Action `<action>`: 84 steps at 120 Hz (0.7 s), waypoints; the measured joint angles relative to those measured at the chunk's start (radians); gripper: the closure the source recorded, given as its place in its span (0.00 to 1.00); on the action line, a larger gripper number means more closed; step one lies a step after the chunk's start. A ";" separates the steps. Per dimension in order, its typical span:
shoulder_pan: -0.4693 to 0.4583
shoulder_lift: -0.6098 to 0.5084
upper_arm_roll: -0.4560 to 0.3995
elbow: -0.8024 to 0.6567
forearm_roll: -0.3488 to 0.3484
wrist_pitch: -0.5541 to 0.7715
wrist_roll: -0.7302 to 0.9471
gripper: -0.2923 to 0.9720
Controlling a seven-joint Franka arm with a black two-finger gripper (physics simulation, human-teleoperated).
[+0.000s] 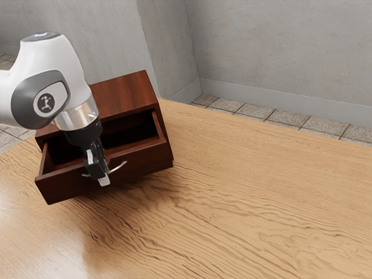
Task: Pull the drawer handle with one arm to open the drawer
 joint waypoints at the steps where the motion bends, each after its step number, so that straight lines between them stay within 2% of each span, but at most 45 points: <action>1: 0.000 0.000 0.000 0.000 0.000 0.000 0.000 0.56; 26: 0.031 -0.006 -0.007 0.004 0.001 -0.005 -0.007 0.54; 84: 0.034 -0.004 -0.013 0.005 -0.002 -0.012 -0.014 0.51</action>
